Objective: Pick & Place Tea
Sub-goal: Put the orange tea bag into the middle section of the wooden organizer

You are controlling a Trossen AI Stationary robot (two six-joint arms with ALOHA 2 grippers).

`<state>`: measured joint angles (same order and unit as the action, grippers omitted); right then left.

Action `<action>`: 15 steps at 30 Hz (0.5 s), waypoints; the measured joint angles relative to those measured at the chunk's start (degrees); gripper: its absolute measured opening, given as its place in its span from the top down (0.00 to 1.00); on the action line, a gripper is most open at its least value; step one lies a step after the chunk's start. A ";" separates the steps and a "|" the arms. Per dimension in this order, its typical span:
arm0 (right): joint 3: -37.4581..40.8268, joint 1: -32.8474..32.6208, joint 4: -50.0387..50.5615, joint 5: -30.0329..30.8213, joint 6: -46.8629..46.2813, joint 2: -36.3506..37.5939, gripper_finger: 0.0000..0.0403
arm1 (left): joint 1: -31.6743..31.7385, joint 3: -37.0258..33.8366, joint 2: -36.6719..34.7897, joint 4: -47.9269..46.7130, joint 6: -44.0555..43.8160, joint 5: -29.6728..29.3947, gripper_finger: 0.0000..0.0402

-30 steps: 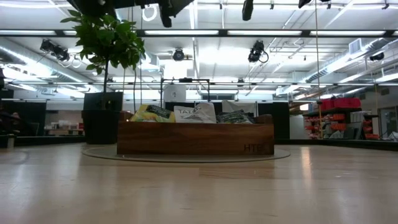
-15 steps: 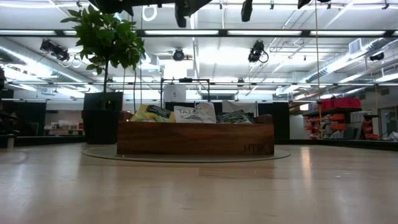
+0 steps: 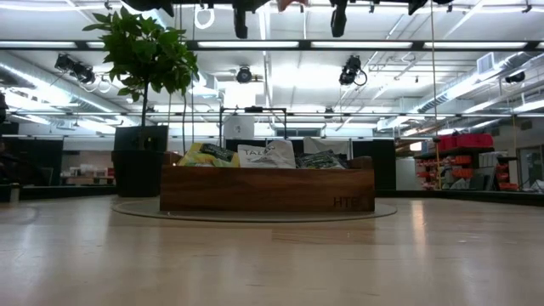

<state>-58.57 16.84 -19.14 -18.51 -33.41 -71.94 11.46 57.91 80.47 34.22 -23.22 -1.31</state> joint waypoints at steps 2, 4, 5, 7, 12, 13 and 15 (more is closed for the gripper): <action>0.00 -0.02 0.65 -0.31 0.01 0.02 1.00 | -0.02 0.00 -0.15 -0.87 0.31 -0.03 0.98; 0.00 -0.02 0.95 -0.34 0.05 0.02 1.00 | -0.01 -0.05 -0.43 -1.14 1.06 0.00 0.98; -0.02 -0.02 1.43 -0.36 0.23 0.04 1.00 | 0.00 -0.05 -0.44 -1.33 1.53 -0.01 0.99; -0.02 0.02 2.48 -1.12 0.47 0.04 1.00 | 0.00 -0.11 -0.63 -2.25 2.04 0.03 0.99; -0.02 1.61 4.18 -7.76 0.49 0.35 0.92 | 0.02 -0.11 -2.63 -9.41 3.40 1.23 0.99; -0.03 1.98 4.62 -9.00 0.76 0.75 0.89 | 0.07 -0.11 -3.23 -11.82 3.53 0.93 0.99; -0.05 2.73 6.72 -10.60 1.44 2.15 0.82 | 0.01 -0.11 -3.98 -15.94 3.59 0.59 0.99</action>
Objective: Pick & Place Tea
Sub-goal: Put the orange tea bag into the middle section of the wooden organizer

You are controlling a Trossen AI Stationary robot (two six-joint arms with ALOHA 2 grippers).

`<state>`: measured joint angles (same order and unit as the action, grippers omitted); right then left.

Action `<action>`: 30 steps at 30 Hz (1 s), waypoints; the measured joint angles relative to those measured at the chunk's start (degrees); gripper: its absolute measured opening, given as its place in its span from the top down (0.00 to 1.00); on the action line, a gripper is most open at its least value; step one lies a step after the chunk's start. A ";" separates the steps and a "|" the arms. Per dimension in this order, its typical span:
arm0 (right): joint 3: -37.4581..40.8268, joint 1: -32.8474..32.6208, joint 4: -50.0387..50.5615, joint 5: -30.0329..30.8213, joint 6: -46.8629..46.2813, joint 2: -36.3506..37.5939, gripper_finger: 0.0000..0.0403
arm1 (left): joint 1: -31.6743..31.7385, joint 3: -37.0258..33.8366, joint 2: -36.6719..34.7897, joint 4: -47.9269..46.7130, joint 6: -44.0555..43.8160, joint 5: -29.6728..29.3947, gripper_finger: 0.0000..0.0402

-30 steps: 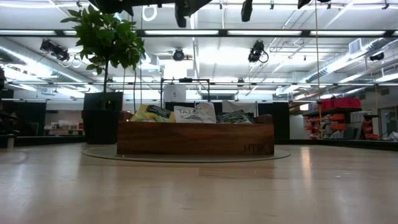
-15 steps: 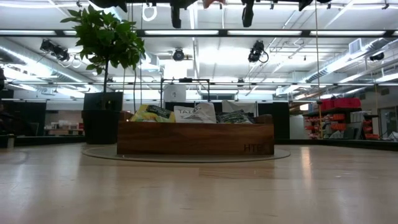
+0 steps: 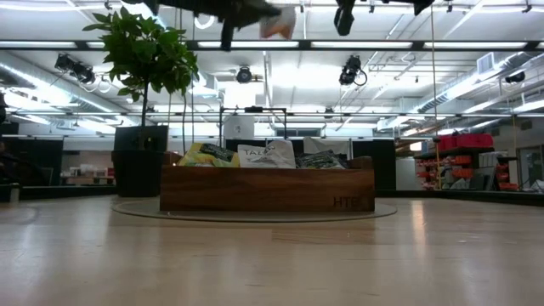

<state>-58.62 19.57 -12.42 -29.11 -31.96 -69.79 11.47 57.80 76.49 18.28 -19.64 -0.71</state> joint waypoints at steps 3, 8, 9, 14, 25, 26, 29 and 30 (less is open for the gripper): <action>-0.11 0.52 2.85 -0.85 2.31 1.33 0.71 | -1.03 -0.15 -1.26 -4.09 0.90 -0.04 0.99; -3.42 0.12 10.31 -1.31 10.34 1.53 0.57 | -4.46 -2.29 -1.08 -3.70 1.03 0.82 0.99; -5.01 -0.22 13.48 -1.43 12.64 0.93 0.56 | -5.06 -3.16 -0.90 -3.60 0.99 0.52 0.99; -16.68 -1.07 32.57 -1.60 23.32 -4.00 0.56 | -7.40 -7.13 -0.76 -2.15 -1.07 -3.79 0.99; -36.02 -6.51 59.84 -4.25 36.78 -20.12 0.53 | -13.85 -7.32 -0.80 -1.63 -0.76 -9.63 0.99; -36.92 -6.95 60.78 -3.98 37.05 -20.90 0.52 | -14.31 -7.32 -0.79 -1.87 -0.81 -10.34 0.99; -39.46 -7.93 61.71 -3.92 37.19 -23.01 0.47 | -16.14 -7.32 -0.79 -2.05 -0.79 -14.36 0.99; -40.15 -8.29 62.10 -3.54 37.20 -23.79 0.46 | -16.71 -7.32 -0.76 -2.27 -0.79 -15.61 0.99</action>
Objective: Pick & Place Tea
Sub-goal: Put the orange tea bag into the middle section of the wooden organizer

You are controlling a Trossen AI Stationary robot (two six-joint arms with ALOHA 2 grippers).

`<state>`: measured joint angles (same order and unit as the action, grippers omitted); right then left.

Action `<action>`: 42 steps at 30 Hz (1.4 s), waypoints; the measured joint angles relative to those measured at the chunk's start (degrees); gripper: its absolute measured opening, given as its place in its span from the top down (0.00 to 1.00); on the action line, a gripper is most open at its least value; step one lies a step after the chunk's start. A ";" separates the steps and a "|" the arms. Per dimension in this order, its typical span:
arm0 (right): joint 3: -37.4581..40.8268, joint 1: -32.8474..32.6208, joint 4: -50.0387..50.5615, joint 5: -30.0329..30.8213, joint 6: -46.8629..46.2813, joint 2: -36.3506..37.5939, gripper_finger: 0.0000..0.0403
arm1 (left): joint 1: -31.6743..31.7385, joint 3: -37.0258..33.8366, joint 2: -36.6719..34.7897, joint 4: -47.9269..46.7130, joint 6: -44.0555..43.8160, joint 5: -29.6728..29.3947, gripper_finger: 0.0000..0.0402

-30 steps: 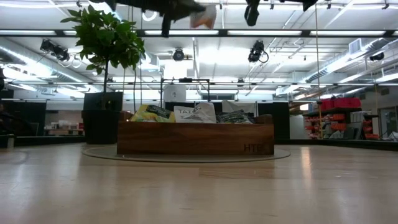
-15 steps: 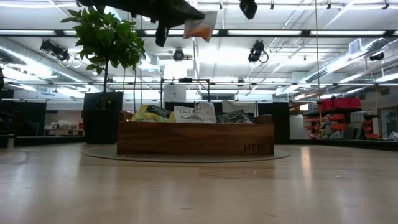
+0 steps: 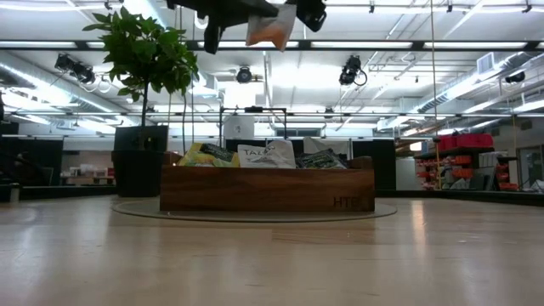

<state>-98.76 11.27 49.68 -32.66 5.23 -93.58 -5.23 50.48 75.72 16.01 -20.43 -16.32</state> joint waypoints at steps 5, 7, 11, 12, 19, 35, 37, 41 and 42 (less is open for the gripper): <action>-1.65 -2.24 1.84 7.27 2.00 -2.78 0.44 | -2.36 0.00 0.04 -0.32 0.04 -4.10 0.99; -1.68 -2.92 2.52 8.93 2.82 -2.97 0.45 | -3.09 0.00 0.04 -0.58 0.06 -5.83 0.99; -1.68 -3.85 2.23 11.58 3.21 -2.95 0.50 | -4.10 0.00 0.04 -1.01 0.04 -7.07 0.99; -1.68 -3.91 2.10 11.70 3.19 -2.97 0.51 | -4.31 0.00 0.07 -1.06 0.04 -7.08 0.99; -1.68 -4.73 1.63 11.14 2.78 -3.28 0.60 | -4.42 0.00 0.09 -1.40 0.11 -7.21 0.99; -1.66 -6.10 0.34 11.20 2.34 -4.52 0.82 | -4.86 0.00 0.09 -1.71 0.15 -6.75 0.99; -1.66 -6.13 0.54 11.20 2.38 -4.52 0.85 | -5.21 0.00 0.09 -2.07 0.13 -6.76 0.99; -1.66 -6.15 0.77 11.21 3.18 -4.52 0.94 | -5.38 0.00 0.11 -2.26 0.18 -6.81 0.99; -1.66 -6.15 0.85 11.23 3.36 -4.52 0.97 | -5.38 0.00 0.11 -2.25 0.22 -6.80 0.99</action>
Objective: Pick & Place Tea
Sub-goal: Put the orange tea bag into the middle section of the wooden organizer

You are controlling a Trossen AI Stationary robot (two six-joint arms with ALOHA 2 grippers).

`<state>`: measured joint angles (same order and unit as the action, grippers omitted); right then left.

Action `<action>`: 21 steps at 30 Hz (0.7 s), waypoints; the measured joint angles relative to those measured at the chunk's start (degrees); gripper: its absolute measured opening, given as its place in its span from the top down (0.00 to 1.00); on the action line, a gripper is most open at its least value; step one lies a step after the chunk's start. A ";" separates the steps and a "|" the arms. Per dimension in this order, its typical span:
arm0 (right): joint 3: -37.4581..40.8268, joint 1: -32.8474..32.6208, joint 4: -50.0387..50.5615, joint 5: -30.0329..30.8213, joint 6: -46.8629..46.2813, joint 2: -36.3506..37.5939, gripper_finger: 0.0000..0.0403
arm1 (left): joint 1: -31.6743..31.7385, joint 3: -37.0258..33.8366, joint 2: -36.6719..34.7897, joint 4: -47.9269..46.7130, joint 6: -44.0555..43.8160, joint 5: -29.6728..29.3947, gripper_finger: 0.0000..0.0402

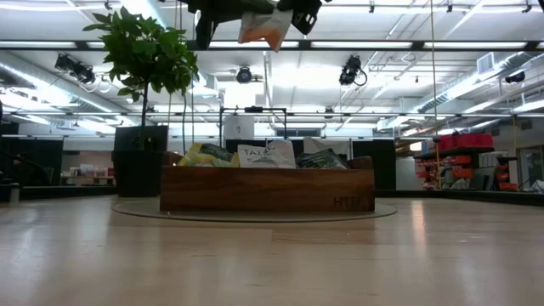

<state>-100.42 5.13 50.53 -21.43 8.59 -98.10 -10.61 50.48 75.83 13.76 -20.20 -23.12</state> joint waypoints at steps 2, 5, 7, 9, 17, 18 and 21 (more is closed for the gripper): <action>0.00 0.02 0.20 -0.09 0.99 0.00 0.98 | 0.02 0.00 0.02 0.00 0.02 0.01 0.99; 0.00 -0.11 0.32 -0.35 1.59 0.00 0.99 | 0.02 0.00 0.02 0.00 0.05 0.16 0.99; 0.00 -0.17 0.55 -0.44 2.18 0.00 0.99 | 0.02 0.00 0.02 -0.07 0.23 0.44 0.98; 0.00 -0.15 1.09 -0.42 2.41 0.00 0.99 | 0.02 0.00 -0.01 -0.57 1.23 0.49 0.96; 0.04 -0.23 5.68 -0.69 2.67 0.04 1.00 | -0.28 0.00 -7.18 -10.98 2.70 -1.82 0.89; 0.04 -0.27 5.60 -0.68 2.67 0.04 1.00 | -0.28 0.00 -8.25 -11.53 3.09 -2.85 0.89; 0.04 -0.47 5.40 -0.91 2.44 -0.30 1.00 | -0.20 0.00 -11.89 -13.85 4.23 -7.17 0.89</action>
<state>-100.38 4.65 55.93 -22.34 11.03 -98.41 -10.81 50.47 63.94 -0.09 -15.97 -30.29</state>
